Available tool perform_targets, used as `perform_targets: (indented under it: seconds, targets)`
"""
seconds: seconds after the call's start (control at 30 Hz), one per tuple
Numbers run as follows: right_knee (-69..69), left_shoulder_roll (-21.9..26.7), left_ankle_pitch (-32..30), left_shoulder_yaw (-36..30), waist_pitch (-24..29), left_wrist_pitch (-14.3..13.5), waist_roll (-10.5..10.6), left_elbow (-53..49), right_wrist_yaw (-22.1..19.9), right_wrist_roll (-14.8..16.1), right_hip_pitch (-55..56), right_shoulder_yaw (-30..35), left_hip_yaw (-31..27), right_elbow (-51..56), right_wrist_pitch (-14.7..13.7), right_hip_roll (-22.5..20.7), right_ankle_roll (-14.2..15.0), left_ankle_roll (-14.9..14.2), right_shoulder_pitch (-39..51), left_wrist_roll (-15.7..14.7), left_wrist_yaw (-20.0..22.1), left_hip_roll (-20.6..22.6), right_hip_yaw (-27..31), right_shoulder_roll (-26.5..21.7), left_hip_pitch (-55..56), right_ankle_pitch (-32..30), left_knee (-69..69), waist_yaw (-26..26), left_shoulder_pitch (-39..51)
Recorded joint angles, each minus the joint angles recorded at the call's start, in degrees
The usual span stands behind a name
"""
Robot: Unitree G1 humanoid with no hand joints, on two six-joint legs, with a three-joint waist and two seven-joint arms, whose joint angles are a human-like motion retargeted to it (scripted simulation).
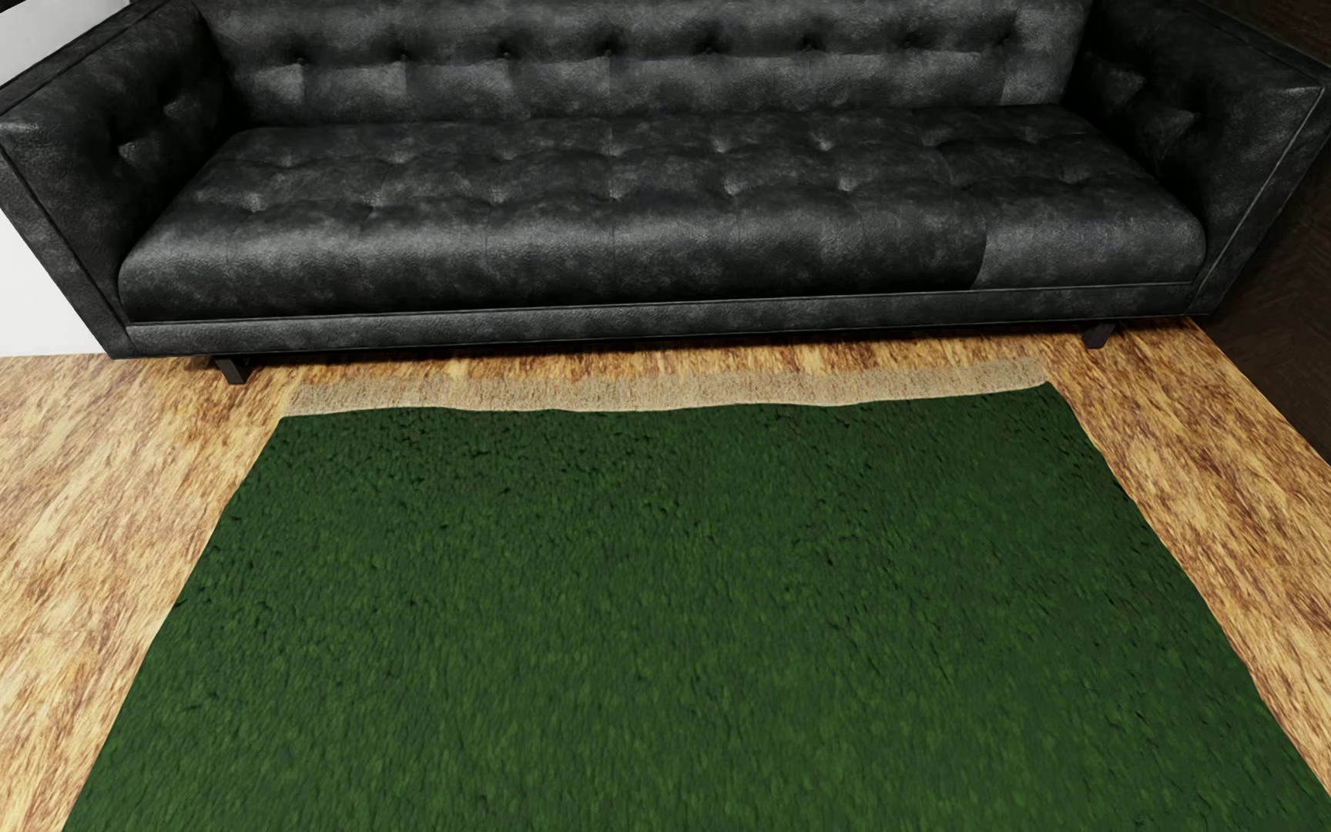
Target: Walk towards the sofa
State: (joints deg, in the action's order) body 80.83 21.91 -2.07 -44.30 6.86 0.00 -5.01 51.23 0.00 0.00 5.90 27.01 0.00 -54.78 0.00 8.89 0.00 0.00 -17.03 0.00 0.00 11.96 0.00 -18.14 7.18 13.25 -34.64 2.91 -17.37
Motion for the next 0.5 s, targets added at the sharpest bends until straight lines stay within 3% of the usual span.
perform_targets:
  seconds: [0.07,0.13,0.17,0.2,0.23,0.27,0.3,0.37,0.43,0.47,0.5]
  targets:
    - [-12.9,1.5,7.5,5.5,-0.3,0.0,1.7,-7.8,0.0,0.0,6.7,1.1,0.0,-1.7,0.0,-1.0,0.0,0.0,-5.3,0.0,0.0,-2.0,0.0,-0.8,-10.4,1.1,4.6,6.1,4.6]
    - [-34.3,2.2,15.4,12.9,-1.2,0.0,2.1,-12.9,0.0,0.0,10.4,1.6,0.0,-2.1,0.0,-0.3,0.0,0.0,-9.4,0.0,0.0,-3.5,0.0,-1.9,-19.1,-5.0,9.3,10.3,9.4]
    - [-45.2,2.3,18.6,17.4,-2.3,0.0,1.8,-15.0,0.0,0.0,12.5,1.9,0.0,-2.2,0.0,0.1,0.0,0.0,-10.4,0.0,0.0,-3.8,0.0,-2.3,-20.9,-12.1,10.0,12.0,11.8]
    - [-48.9,2.6,20.8,20.4,-3.3,0.0,1.9,-16.9,0.0,0.0,13.8,2.1,0.0,-2.2,0.0,0.4,0.0,0.0,-11.0,0.0,0.0,-4.7,0.0,-2.5,-22.5,-32.0,9.9,13.2,14.0]
    - [-74.3,2.9,21.6,23.0,-3.8,0.0,1.9,-19.0,0.0,0.0,15.2,2.3,0.0,-3.0,0.0,0.5,0.0,0.0,-11.1,0.0,0.0,-5.8,0.0,-2.4,-22.9,-43.7,8.9,14.9,15.5]
    - [-52.3,2.9,20.8,23.3,-4.4,0.0,1.7,-19.2,0.0,0.0,18.0,0.2,0.0,-4.1,0.0,0.3,0.0,0.0,-11.6,0.0,0.0,-5.8,0.0,-1.9,-25.4,-43.7,8.4,14.8,16.4]
    - [-48.1,2.9,18.4,24.5,-4.5,0.0,2.1,-20.2,0.0,0.0,18.3,-0.7,0.0,-4.8,0.0,-1.0,0.0,0.0,-11.4,0.0,0.0,-7.6,0.0,-1.4,-26.7,-28.5,5.8,15.9,15.5]
    - [-41.1,0.8,6.0,26.4,-6.0,0.0,3.0,-19.5,0.0,0.0,17.9,-1.3,0.0,-6.3,0.0,-6.4,0.0,0.0,-12.0,0.0,0.0,-10.6,0.0,-1.1,-24.8,-12.0,-8.2,14.8,10.8]
    - [-36.5,-2.4,-4.1,24.6,-3.3,0.0,4.0,-11.9,0.0,0.0,8.7,-3.2,0.0,-3.7,0.0,-7.4,0.0,0.0,-10.1,0.0,0.0,-12.9,0.0,-0.7,-17.5,-4.1,-31.7,13.6,8.2]
    - [-36.8,-3.0,-4.2,20.7,-2.5,0.0,3.7,-6.2,0.0,0.0,5.7,-4.2,0.0,-4.2,0.0,-8.1,0.0,0.0,-7.6,0.0,0.0,-12.2,0.0,-0.6,-12.2,-2.3,-41.8,12.0,8.7]
    - [-38.8,-1.5,-4.4,10.7,-1.6,0.0,3.3,-3.4,0.0,0.0,3.2,-3.5,0.0,0.6,0.0,-9.6,0.0,0.0,-4.9,0.0,0.0,-12.9,0.0,-1.0,-7.5,-2.3,-46.5,8.2,8.7]
